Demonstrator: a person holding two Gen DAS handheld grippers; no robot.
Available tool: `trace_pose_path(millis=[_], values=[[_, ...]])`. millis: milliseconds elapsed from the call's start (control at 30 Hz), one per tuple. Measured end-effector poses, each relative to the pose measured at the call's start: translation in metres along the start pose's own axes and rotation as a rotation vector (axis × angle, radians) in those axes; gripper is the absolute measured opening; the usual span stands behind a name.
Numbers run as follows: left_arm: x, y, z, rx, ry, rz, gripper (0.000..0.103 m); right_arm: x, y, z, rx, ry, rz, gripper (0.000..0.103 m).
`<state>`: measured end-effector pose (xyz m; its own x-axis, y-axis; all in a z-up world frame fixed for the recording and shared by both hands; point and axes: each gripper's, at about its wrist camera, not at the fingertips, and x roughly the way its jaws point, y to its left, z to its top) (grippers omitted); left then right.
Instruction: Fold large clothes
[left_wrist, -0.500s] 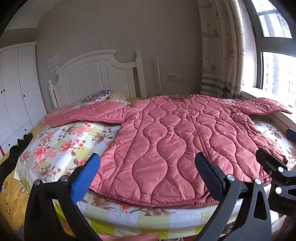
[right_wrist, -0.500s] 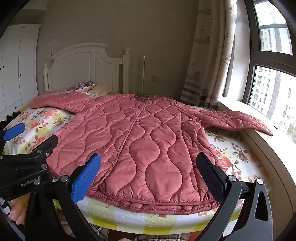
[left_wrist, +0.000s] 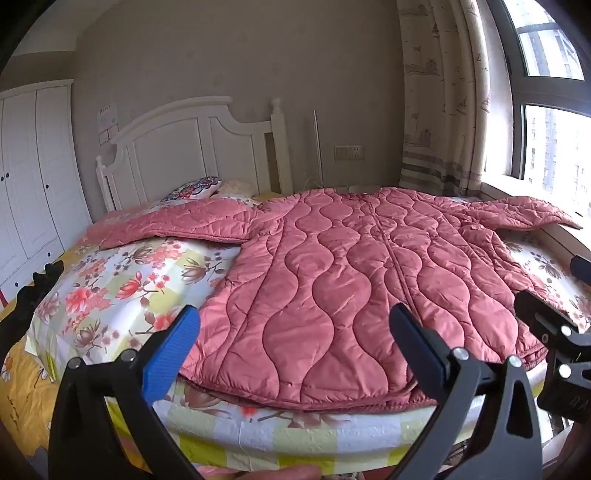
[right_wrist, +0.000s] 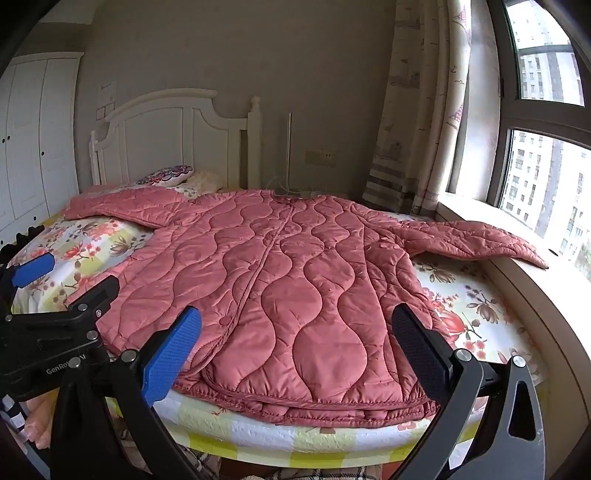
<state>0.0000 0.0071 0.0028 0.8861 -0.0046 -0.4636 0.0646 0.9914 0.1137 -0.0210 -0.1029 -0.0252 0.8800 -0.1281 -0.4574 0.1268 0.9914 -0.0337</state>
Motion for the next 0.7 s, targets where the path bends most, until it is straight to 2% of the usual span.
trace_pose_path(millis=[700], values=[[0.0006, 0.0007, -0.0082, -0.011, 0.013, -0.007, 0.101, 0.0053, 0.0025, -0.0029, -0.005, 0.016, 0.013, 0.099]])
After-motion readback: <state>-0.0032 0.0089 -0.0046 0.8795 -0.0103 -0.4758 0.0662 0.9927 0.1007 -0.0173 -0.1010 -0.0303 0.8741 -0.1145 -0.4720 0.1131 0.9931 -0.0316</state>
